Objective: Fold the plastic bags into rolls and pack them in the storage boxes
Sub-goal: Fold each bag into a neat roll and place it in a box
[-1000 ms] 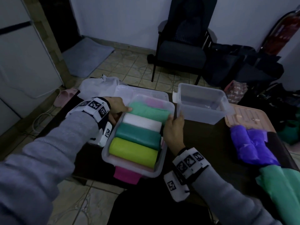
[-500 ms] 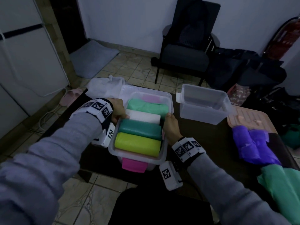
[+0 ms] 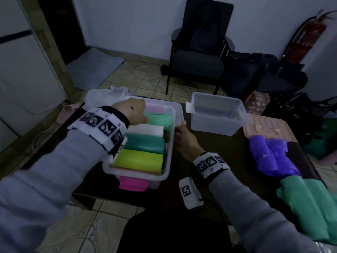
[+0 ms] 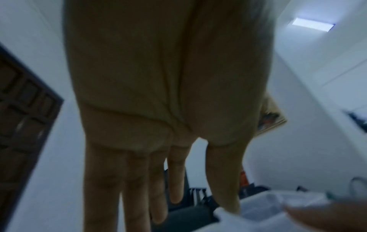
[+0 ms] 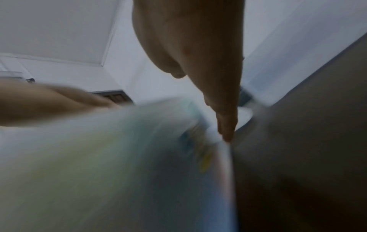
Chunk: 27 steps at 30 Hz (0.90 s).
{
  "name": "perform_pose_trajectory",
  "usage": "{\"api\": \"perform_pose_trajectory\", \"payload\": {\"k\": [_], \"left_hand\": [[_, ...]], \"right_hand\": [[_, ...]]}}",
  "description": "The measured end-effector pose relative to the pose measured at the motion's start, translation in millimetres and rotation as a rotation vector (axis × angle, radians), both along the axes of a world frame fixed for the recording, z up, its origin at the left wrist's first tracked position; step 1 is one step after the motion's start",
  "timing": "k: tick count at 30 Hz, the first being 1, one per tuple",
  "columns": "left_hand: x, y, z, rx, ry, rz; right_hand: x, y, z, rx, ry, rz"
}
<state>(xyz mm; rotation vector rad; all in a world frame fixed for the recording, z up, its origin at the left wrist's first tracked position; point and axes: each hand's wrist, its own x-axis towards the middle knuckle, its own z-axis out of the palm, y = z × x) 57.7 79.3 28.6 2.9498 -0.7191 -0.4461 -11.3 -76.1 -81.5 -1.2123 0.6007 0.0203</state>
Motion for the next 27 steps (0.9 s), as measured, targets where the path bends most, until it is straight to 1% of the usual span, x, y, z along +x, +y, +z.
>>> {"api": "perform_pose_trajectory", "payload": {"k": [1,2,4,5,7,8,11,13,14,17,21,24,27], "left_hand": [[-17,-13,5,-0.074,-0.018,-0.048],[-38,-27,8,-0.161,-0.014,-0.095],[-80,-54,4,-0.303,0.059,-0.173],[-101,-67,-5,-0.335,0.103,-0.207],[-136,-90,-36,-0.310,0.199,-0.260],[-148,-100,-54,-0.274,0.257,-0.259],[-164,-119,-111,-0.162,0.358,-0.170],[-162,-122,-140,-0.108,0.356,-0.093],[-158,-121,-153,-0.077,0.350,-0.071],[-151,-113,-182,0.032,0.340,-0.087],[-155,-105,-199,0.007,0.298,-0.096],[-160,-105,-204,-0.012,0.212,-0.083],[-161,-105,-205,-0.003,0.202,-0.072]], "right_hand": [[-6,-16,1,-0.032,0.039,-0.019],[-12,-34,0,-0.080,0.062,-0.078],[-25,-74,-3,-0.181,0.065,-0.230],[-31,-95,-6,-0.240,0.060,-0.299],[-40,-136,-8,-0.337,0.066,-0.407],[-43,-154,-8,-0.356,0.074,-0.438],[-42,-194,-7,-0.340,0.100,-0.503],[-36,-206,-5,-0.319,0.110,-0.510],[-33,-209,-4,-0.307,0.115,-0.481],[-22,-212,-3,-0.221,0.136,-0.412],[-9,-211,-10,-0.175,0.111,-0.406],[-5,-206,-15,-0.145,0.044,-0.368],[-9,-206,-15,-0.122,-0.027,-0.368]]}}
